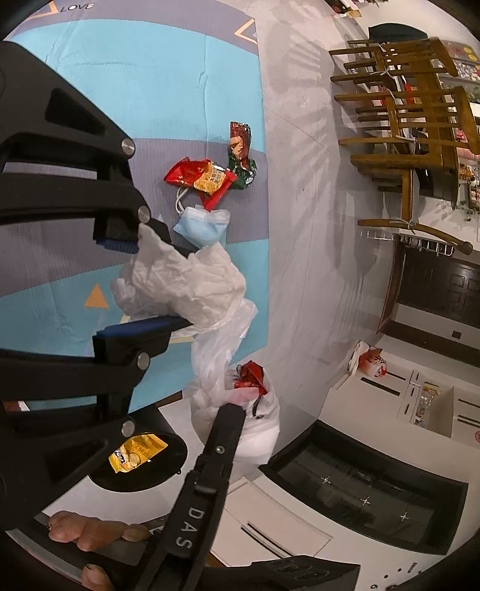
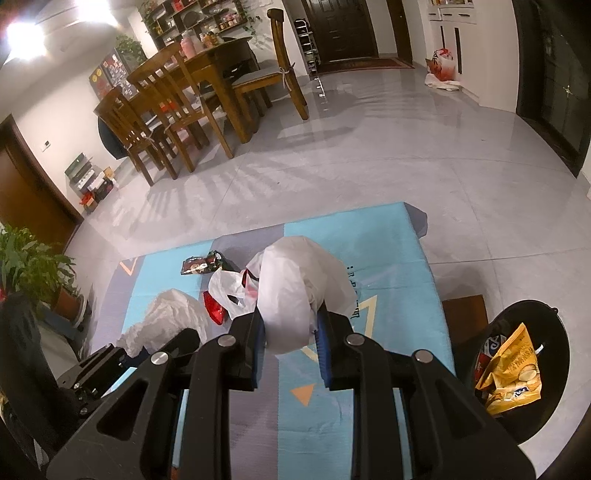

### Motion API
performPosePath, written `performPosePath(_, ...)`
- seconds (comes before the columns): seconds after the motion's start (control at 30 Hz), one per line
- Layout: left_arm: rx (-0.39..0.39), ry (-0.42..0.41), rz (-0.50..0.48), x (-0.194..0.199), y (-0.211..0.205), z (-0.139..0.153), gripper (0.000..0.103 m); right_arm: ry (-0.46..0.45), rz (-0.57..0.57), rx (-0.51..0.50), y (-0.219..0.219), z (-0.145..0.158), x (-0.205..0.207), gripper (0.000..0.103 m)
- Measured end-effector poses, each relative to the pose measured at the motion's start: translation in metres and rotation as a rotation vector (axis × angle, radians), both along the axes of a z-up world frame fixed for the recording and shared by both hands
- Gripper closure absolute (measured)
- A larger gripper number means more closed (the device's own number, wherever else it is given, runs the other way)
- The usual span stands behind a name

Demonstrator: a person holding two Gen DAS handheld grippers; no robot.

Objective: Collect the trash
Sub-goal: 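Carry the white tissue and white plastic bag toward the black bin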

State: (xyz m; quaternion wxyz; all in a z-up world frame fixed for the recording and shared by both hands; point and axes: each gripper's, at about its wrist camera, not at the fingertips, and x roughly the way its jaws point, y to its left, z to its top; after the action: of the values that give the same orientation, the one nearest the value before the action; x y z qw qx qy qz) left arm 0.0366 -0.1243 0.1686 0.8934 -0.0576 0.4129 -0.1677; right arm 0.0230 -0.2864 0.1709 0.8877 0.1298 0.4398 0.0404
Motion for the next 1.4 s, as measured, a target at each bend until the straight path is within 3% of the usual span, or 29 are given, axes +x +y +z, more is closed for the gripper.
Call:
performPosePath(0.63,0.031,0.017,-0.046,0.001,-0.035,-0.006,0.072,-0.021,-0.057,-0.005,-0.019,0.009,-0.01,0.079)
performPosePath(1.1,0.065,-0.034,-0.127,-0.007,-0.112,0.006,0.072,-0.106,-0.281,-0.047,-0.094,0.029,-0.039,0.079)
performPosePath(1.27,0.045,-0.05,-0.19,-0.014,-0.155,0.006,0.072,-0.093,-0.416,-0.07,-0.13,0.027,-0.055,0.078)
performPosePath(1.4,0.039,-0.023,-0.252,-0.019,-0.187,-0.003,0.072,-0.087,-0.505,-0.027,-0.163,0.023,-0.069,0.078)
